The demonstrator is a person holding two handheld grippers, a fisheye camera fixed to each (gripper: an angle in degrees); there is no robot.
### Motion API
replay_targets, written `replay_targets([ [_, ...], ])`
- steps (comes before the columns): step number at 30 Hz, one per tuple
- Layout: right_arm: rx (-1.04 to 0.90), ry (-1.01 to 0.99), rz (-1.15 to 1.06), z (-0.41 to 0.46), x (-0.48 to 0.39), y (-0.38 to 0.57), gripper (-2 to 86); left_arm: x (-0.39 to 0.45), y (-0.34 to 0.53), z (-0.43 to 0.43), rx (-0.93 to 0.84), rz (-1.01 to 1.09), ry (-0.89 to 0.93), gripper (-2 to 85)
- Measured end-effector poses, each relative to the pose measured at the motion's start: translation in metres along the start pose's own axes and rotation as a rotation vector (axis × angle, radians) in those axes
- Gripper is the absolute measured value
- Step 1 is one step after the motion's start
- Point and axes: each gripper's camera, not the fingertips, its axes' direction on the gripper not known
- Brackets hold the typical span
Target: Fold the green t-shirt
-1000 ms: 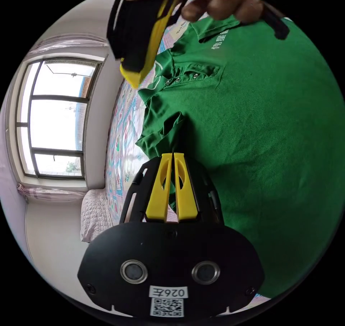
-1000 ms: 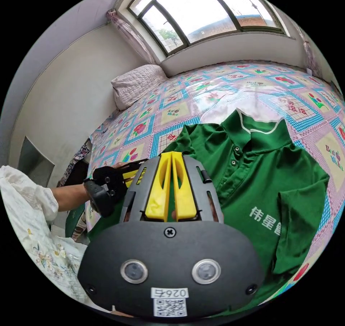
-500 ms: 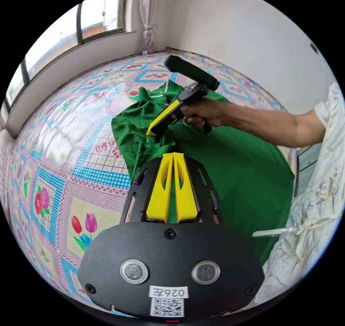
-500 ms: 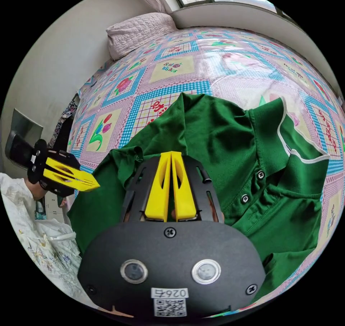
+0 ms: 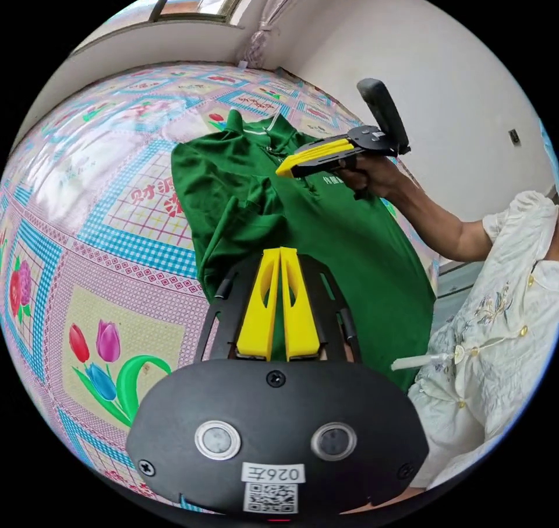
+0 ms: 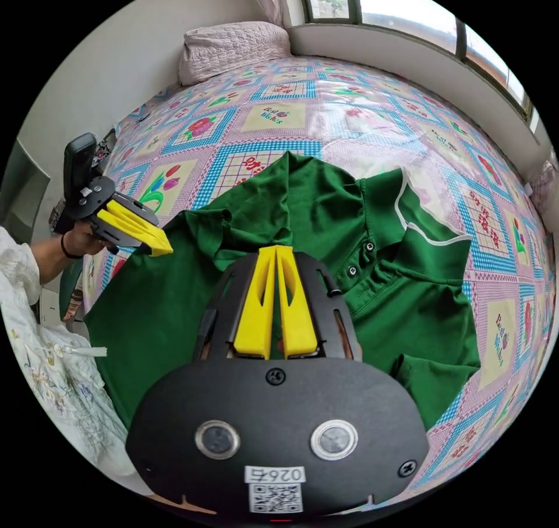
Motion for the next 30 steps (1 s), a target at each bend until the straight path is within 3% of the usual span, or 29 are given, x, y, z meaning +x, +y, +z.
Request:
replay_targets([
  [3,0.012,-0.067,0.012,0.015,-0.003,-0.026,-1.2,-0.04,-0.022,0.0,0.069,-0.078,-0.049,-0.9],
  [7,-0.17,-0.1,-0.11,0.049,-0.031,-0.034,-1.2,-0.083,-0.03,0.047,-0.195,-0.116,0.152,-1.0],
  [10,-0.189,-0.064,-0.174,0.031,-0.044,-0.004,-1.2,-0.067,-0.011,0.031,-0.237,-0.015,0.101,-1.0],
  [16,-0.082,-0.005,-0.019,0.0,-0.014,0.006,-1.0,-0.054,-0.009,-0.012,-0.124,0.064,0.016,-1.0],
  [22,-0.028,-0.041,0.033,0.005,0.008,-0.015,0.9,-0.093,-0.054,-0.013,0.03,0.022,0.108,-1.0],
  [30,0.032,-0.134,0.107,0.015,0.036,-0.02,2.2,-0.158,-0.094,0.05,-0.045,-0.106,0.138,-1.0],
])
